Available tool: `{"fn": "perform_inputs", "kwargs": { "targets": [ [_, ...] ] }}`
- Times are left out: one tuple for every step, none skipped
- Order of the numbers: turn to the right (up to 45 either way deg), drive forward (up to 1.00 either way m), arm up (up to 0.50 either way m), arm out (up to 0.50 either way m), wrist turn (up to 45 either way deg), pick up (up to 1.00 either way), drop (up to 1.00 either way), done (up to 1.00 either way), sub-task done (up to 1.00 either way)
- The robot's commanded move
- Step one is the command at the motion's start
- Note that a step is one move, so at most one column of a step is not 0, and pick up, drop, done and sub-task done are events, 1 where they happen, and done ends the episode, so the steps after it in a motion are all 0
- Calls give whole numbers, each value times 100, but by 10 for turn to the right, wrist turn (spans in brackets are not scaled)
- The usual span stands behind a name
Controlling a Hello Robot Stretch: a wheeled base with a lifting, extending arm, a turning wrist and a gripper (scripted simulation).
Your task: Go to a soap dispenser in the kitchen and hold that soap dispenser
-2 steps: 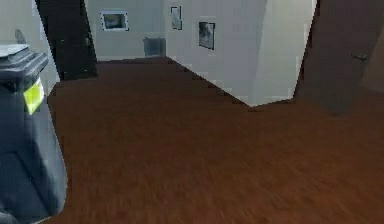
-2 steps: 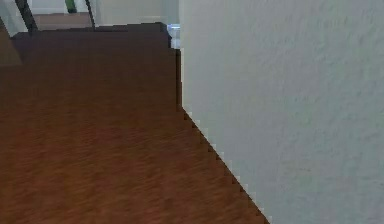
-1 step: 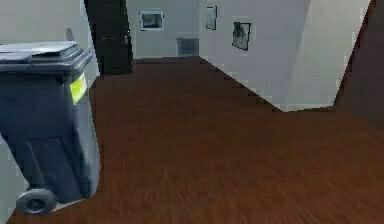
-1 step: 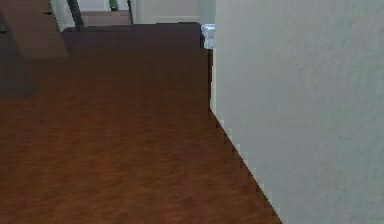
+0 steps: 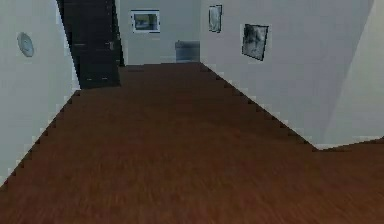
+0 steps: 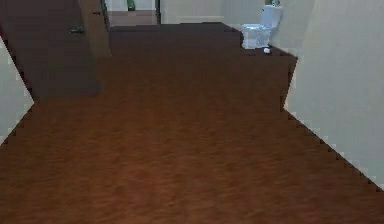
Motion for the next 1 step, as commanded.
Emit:
{"fn": "perform_inputs", "kwargs": {
  "targets": [
    [-180,0,0,0,0,0,0,0,0]
  ]
}}
